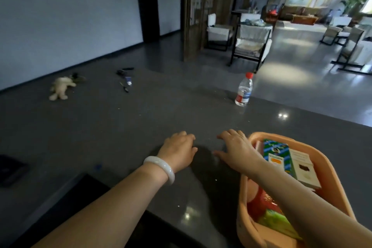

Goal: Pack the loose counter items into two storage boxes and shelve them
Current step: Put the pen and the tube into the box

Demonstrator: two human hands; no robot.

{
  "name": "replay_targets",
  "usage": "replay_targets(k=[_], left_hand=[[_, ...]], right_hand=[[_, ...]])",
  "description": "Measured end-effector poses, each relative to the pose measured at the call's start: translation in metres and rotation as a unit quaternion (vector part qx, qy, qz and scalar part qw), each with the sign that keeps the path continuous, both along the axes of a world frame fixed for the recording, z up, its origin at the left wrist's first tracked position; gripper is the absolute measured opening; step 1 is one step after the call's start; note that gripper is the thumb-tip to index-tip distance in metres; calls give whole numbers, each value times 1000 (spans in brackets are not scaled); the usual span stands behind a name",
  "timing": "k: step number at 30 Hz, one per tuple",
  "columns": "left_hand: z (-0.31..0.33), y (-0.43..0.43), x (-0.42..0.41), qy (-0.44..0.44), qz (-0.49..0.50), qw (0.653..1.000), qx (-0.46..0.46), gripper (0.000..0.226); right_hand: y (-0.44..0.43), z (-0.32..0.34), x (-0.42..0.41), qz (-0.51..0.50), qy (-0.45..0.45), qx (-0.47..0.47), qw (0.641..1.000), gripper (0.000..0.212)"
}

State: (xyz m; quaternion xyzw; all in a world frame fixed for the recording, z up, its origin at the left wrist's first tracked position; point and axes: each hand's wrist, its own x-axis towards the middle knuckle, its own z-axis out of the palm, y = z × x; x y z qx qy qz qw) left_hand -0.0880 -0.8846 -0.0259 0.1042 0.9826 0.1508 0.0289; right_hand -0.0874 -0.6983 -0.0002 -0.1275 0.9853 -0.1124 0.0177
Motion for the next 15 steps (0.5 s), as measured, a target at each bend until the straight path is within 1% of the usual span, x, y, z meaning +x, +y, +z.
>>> replay_targets(k=[3,6,10,15], left_hand=[[5,-38,5,11,35,998,-59,39],[10,-74,12,9,60,994,-92,40],[16,-123,14,5,85,990,-112,41],[32,-188,4,20,110,986,-123,46]], right_hand=[[-40,-2,-13,52,-51,1,997,62],[-80,-3,-22,97,-65,4,993,63],[-133,3,-37,125,-66,12,990,66],[-197,15,-65,131,-67,6,989,66]])
